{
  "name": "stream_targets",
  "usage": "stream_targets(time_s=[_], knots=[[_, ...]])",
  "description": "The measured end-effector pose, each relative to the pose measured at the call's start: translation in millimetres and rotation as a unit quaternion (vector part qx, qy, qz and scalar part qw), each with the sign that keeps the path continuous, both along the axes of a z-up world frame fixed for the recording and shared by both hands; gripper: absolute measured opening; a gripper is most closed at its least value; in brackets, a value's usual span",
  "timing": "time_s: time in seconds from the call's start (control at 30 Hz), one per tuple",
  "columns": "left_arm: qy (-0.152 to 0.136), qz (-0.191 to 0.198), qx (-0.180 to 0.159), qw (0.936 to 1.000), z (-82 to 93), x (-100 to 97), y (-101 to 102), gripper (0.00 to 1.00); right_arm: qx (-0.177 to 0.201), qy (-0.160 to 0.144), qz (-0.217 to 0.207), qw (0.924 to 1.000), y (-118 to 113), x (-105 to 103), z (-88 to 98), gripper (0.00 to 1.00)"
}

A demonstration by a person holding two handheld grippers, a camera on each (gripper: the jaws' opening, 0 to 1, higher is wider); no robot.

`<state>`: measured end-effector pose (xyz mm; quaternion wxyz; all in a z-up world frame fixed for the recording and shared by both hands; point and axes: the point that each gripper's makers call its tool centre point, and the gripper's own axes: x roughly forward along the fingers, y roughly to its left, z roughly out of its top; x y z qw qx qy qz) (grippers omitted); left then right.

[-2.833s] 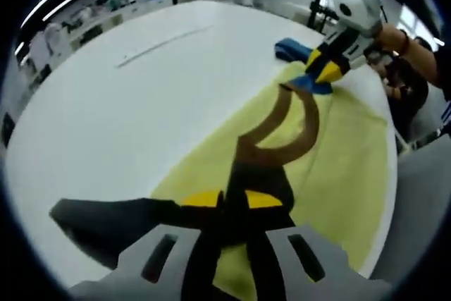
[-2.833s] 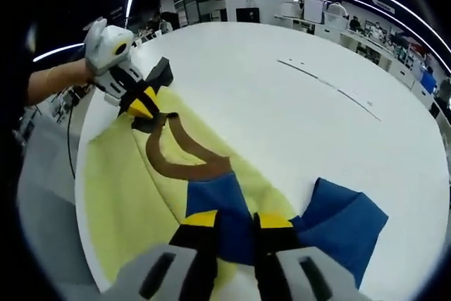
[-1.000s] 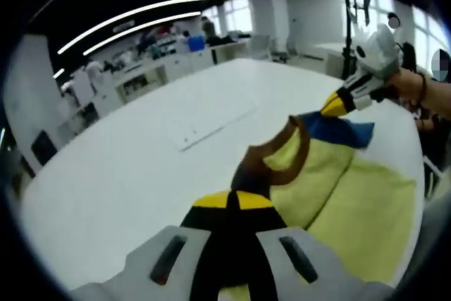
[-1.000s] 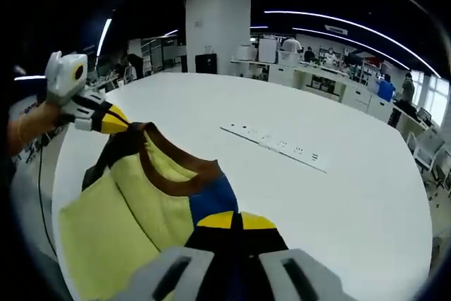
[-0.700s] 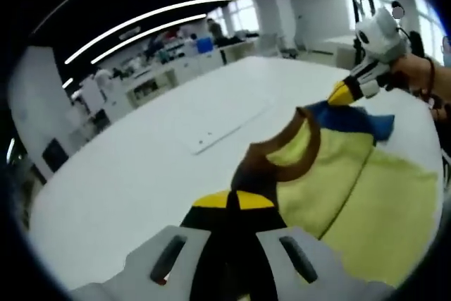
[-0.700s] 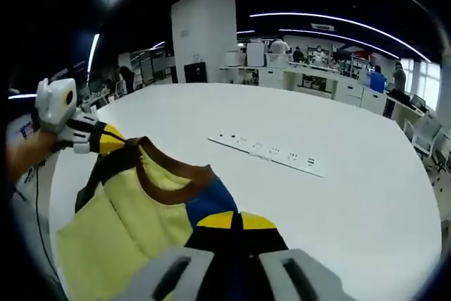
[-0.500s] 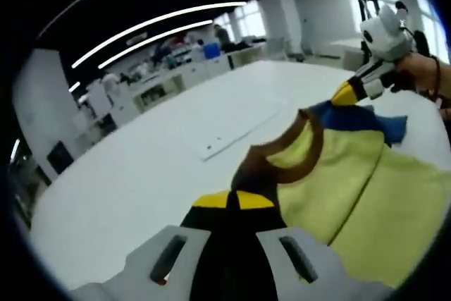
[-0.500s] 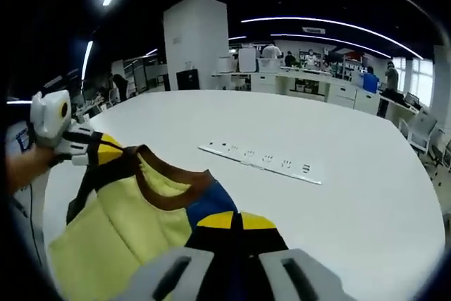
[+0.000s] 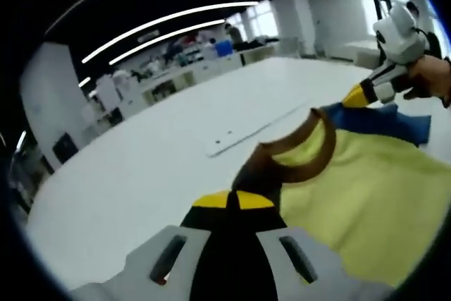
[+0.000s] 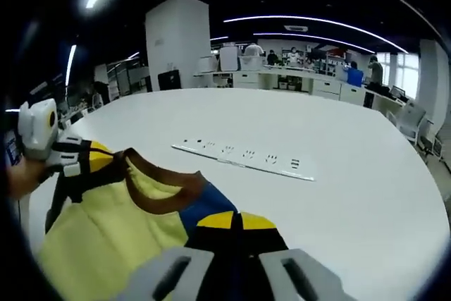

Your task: Fold the garment on the visible template until the final outline fits inside the template.

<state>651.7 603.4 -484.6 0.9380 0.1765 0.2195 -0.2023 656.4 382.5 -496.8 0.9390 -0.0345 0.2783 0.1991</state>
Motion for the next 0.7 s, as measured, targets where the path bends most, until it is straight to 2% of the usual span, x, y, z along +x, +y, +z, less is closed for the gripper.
stream_targets(time_s=[0.33, 0.4, 0.47, 0.63, 0.7], knots=[[0.027, 0.034, -0.005, 0.9991, -21.8, 2.2, 8.1, 0.0, 0.0, 0.023, -0.006, 0.9997, -4.1, 2.3, -16.7, 0.0], [0.031, 0.038, -0.011, 0.9987, -22.1, 1.0, 9.8, 0.07, 0.004, 0.028, -0.008, 0.9996, -5.0, 1.6, -18.0, 0.01], [0.032, 0.04, -0.02, 0.9985, -20.7, -0.7, 9.8, 0.2, 0.009, 0.033, -0.012, 0.9993, -5.4, 0.1, -18.0, 0.09], [0.036, 0.048, -0.036, 0.9975, -16.3, -4.4, 12.8, 0.37, 0.006, 0.034, -0.018, 0.9992, -9.8, -1.8, -11.4, 0.33], [0.036, 0.051, -0.054, 0.9966, -11.5, -8.3, 12.7, 0.46, 0.009, 0.032, -0.014, 0.9994, -8.9, -4.0, -6.5, 0.41]])
